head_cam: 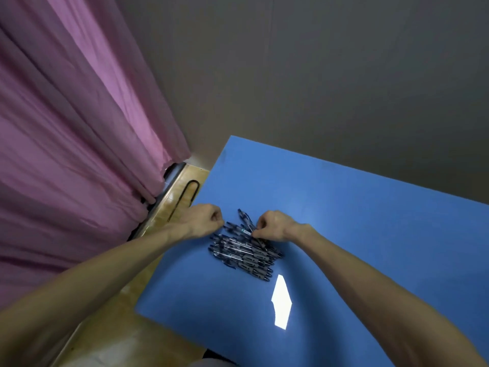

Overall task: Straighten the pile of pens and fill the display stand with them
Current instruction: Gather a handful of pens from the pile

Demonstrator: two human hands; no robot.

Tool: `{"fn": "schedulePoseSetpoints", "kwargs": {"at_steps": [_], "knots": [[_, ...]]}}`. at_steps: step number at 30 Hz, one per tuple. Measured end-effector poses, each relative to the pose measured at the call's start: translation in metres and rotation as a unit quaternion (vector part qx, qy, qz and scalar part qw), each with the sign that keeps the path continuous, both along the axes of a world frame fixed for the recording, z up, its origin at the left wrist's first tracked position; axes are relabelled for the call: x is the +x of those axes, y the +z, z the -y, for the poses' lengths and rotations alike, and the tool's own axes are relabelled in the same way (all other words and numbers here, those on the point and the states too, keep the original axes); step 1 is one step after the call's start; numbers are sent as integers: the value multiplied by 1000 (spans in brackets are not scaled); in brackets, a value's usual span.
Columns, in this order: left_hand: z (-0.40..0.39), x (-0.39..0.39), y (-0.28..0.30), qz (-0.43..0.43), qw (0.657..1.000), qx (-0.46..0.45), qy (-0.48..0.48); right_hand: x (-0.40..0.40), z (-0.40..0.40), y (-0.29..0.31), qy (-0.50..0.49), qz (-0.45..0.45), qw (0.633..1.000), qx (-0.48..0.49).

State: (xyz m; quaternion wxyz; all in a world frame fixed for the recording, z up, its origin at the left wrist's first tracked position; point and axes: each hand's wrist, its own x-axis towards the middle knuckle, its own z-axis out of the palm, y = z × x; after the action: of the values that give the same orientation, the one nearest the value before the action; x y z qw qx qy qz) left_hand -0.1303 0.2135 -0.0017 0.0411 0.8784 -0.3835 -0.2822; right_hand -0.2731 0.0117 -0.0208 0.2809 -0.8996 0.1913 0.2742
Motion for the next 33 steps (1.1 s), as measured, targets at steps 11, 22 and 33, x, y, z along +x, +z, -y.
{"fn": "schedulePoseSetpoints", "kwargs": {"at_steps": [11,22,33], "knots": [[18,11,-15,-26,994,-27,-105,-4,-17,8,-90,-31,988,-124],[53,15,-26,-20,983,-46,-174,-24,5,6,-206,-63,976,-27],[83,5,-31,0,968,-67,-244,-36,19,-1,-265,-54,963,-1]]}}
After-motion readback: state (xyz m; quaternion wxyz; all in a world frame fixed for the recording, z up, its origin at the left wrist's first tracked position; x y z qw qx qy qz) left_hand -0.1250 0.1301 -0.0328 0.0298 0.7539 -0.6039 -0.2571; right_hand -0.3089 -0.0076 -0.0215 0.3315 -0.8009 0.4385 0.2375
